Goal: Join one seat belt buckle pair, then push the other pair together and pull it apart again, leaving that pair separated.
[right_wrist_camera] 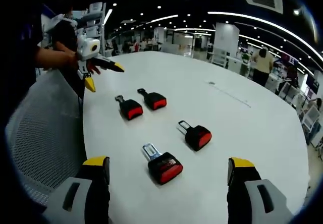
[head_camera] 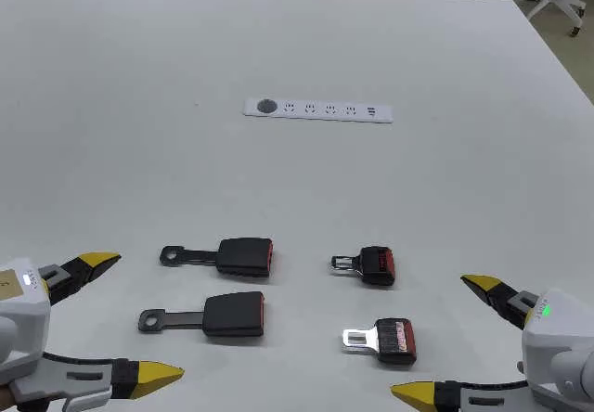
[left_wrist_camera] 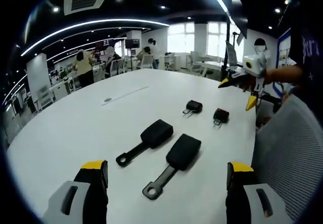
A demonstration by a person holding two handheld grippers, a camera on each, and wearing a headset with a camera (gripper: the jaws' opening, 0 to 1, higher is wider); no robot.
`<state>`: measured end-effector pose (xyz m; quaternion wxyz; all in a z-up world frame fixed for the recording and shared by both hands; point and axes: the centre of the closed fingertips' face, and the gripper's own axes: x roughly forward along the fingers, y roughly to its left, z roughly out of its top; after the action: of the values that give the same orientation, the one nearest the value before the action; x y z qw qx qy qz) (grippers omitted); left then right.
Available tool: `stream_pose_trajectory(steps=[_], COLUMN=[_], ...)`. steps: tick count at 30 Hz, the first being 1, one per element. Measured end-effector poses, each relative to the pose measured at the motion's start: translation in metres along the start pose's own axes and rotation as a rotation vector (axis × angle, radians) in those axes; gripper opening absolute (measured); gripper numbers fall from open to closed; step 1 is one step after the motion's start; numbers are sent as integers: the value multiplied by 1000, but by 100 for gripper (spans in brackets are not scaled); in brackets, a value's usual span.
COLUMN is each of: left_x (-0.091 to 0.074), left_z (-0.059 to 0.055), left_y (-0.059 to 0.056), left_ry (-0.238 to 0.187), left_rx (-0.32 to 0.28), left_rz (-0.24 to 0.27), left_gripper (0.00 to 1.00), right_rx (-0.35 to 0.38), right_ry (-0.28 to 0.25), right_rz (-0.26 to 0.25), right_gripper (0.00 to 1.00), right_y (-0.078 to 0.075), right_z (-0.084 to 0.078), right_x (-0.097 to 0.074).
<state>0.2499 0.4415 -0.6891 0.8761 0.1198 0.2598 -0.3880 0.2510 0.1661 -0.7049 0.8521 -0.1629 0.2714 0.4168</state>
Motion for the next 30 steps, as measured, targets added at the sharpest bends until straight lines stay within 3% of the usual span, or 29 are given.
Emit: stream_pose_trajectory(steps=[30], left_x=[1], left_z=[-5], left_y=[-4], left_ry=[21], left_rx=[17], left_rz=[-23], left_gripper=[100], right_rx=[-1], right_ry=[11], right_rz=[9], right_gripper=[99], right_y=[3], right_z=[-2], right_x=[-1])
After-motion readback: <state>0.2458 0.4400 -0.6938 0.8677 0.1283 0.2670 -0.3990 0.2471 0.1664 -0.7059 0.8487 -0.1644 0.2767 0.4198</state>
